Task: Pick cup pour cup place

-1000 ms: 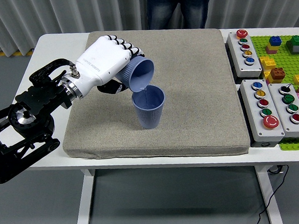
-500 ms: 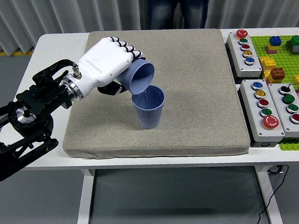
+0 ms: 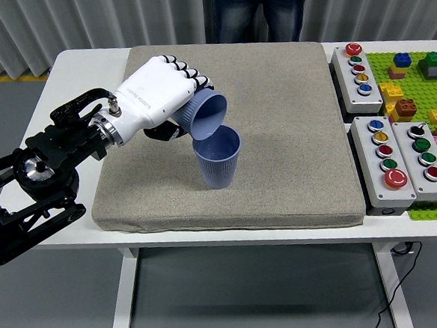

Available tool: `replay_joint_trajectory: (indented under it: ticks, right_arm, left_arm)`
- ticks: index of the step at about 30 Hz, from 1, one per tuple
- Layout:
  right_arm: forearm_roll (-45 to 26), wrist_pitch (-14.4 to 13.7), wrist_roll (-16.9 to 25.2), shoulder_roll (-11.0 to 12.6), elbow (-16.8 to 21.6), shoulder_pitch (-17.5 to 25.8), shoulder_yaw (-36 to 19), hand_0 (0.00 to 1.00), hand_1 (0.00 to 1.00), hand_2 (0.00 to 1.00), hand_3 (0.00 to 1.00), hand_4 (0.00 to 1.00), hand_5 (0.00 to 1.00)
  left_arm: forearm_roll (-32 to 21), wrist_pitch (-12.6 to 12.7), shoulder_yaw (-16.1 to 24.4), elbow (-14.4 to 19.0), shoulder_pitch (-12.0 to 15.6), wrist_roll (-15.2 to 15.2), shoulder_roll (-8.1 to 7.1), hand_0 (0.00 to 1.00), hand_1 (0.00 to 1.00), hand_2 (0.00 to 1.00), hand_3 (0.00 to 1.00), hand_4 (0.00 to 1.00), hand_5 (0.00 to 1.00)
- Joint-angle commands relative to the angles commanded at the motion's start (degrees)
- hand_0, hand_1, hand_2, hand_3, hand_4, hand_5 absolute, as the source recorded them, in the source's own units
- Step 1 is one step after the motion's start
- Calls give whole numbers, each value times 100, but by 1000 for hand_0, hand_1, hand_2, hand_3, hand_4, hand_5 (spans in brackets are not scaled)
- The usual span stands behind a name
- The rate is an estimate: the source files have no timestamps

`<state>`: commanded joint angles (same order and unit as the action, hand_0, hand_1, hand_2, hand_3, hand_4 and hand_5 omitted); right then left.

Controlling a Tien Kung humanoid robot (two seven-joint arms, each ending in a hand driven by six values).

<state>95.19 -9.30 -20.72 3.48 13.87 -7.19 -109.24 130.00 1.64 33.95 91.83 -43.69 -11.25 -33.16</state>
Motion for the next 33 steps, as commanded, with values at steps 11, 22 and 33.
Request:
replay_joint_trajectory:
  ticks: [11,22,33]
  right_arm:
    - [-46,-14,5,7,-2,-21,21,639,601,510,585,2,2]
    - [36,-1,-4,12,-2,-41,-38,640,602,509,585,2,2]
    - [113,15,-20,19,1,-66,-89,640,601,509,585,2,2]
  left_arm:
    - [0,75,46,-22,13,13,12,594,542,545,531,751,11]
    - [-767,1078,966,-398,685,501,264,582,527,537,528,752,15]
    - [-3016,1528,1442,-628,1220,1075,624,576,525,531,524,756,24]
